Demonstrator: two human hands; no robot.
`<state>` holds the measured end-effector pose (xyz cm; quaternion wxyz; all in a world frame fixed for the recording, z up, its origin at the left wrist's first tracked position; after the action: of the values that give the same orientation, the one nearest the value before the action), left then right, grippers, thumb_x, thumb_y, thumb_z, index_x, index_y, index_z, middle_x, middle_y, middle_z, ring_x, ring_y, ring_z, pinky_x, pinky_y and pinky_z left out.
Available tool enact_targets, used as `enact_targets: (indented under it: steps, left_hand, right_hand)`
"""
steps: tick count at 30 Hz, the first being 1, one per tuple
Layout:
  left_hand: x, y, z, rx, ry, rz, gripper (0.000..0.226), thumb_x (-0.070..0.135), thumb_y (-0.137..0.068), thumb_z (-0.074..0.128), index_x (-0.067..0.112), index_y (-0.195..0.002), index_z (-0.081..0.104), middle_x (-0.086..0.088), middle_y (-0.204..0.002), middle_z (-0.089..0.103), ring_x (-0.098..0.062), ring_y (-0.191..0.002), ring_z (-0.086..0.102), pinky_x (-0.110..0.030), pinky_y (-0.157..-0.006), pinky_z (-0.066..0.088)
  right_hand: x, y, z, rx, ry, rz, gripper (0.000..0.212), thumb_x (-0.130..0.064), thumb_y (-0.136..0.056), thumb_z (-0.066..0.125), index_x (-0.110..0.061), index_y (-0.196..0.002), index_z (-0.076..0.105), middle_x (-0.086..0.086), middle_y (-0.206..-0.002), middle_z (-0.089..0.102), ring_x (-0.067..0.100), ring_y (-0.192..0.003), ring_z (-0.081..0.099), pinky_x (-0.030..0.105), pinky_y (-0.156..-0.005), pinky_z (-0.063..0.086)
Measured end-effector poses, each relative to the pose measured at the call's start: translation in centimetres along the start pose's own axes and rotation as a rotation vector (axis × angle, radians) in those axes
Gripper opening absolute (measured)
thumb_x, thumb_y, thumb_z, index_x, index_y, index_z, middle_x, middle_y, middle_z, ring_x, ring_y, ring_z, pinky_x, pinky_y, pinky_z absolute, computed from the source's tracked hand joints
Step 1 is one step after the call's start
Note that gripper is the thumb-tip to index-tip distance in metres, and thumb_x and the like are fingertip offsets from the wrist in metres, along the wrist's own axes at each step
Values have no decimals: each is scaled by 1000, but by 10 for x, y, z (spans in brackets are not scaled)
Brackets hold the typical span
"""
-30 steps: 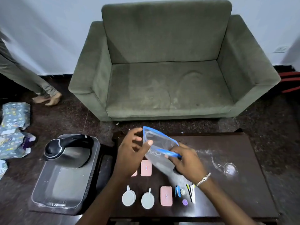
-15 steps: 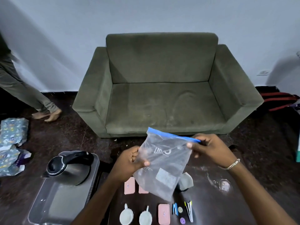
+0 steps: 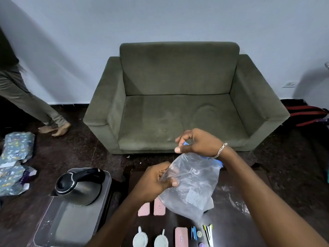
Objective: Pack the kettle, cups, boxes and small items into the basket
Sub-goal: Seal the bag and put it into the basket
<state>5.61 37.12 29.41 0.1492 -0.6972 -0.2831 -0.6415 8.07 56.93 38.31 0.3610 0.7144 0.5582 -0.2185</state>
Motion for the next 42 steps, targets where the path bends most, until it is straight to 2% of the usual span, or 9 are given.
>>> enact_targets:
  steps: [4, 9, 13, 18, 23, 28, 33, 38, 42]
  left_hand:
    - [-4, 8, -5, -3, 62, -28, 30, 4, -84, 82, 8, -111, 70, -11, -108, 79, -25, -102, 75, -31, -85, 57]
    - [-2, 8, -11, 95, 266, 12, 40, -3, -83, 80, -2, -121, 65, -24, -115, 75, -30, -105, 73, -44, -93, 58]
    - [0, 3, -9, 157, 354, 49, 41, -4, -81, 80, 1, -119, 66, -24, -113, 75, -26, -102, 72, -40, -91, 58]
    - [-7, -2, -1, 139, 363, 33, 45, 2, -79, 85, 13, -117, 63, -21, -107, 76, -27, -97, 73, -43, -87, 59]
    - [-26, 2, 2, 174, 334, -30, 106, 15, -73, 92, 45, -152, 28, -12, -123, 74, -30, -107, 75, -46, -88, 63]
    - [-30, 9, 4, 165, 224, -21, 35, 4, -86, 81, 25, -114, 77, -1, -120, 78, -13, -104, 73, -24, -83, 59]
    - [-46, 16, 9, 178, 219, -111, 44, -9, -81, 81, 15, -117, 74, 1, -115, 80, -11, -99, 73, -27, -87, 61]
    - [-52, 18, 10, 232, 93, -129, 47, -9, -80, 81, 23, -113, 73, 9, -102, 80, -5, -98, 75, -17, -87, 57]
    - [-53, 18, 12, 288, -116, -72, 39, -6, -79, 83, 27, -100, 77, 5, -102, 74, 0, -87, 72, -18, -84, 56]
  right_hand:
    - [14, -5, -23, 436, -326, -80, 20, -26, -85, 78, -9, -79, 72, -2, -95, 76, 10, -90, 70, 33, -91, 52]
    - [49, 47, -20, 976, -476, 77, 56, -71, -83, 61, -21, -107, 64, -14, -95, 68, -11, -87, 61, 6, -78, 44]
    - [92, 81, 48, 700, -764, 380, 106, -86, -59, 68, -36, -147, 35, -7, -109, 69, 9, -100, 72, 35, -93, 55]
    - [97, 91, 89, 520, -1070, 209, 97, -24, -66, 93, -45, -144, 39, 21, -107, 75, 35, -103, 72, 54, -88, 58]
    - [96, 96, 84, 554, -935, 82, 88, -8, -76, 83, -42, -146, 41, 21, -95, 76, 27, -95, 74, 35, -85, 60]
    - [108, 101, 90, 471, -741, 56, 66, 3, -83, 75, -36, -134, 60, 14, -95, 76, 24, -80, 53, 39, -79, 45]
    - [114, 110, 97, 505, -674, 158, 52, 4, -80, 78, -35, -114, 74, -6, -108, 77, 7, -98, 69, 32, -95, 54]
    - [113, 115, 101, 539, -499, 290, 45, 3, -81, 77, -32, -108, 72, -2, -94, 75, 10, -83, 69, 30, -87, 56]
    - [110, 113, 101, 577, -250, 304, 35, 7, -81, 75, -9, -112, 75, 2, -86, 67, -2, -75, 60, 1, -73, 42]
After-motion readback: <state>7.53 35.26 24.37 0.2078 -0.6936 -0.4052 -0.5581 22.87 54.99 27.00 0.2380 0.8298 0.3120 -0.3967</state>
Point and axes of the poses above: each hand's wrist, its own y-axis away from the middle knuckle, its own z-axis out of the palm, x = y × z, the point moved 4 cm from there along -y, towards the middle knuckle
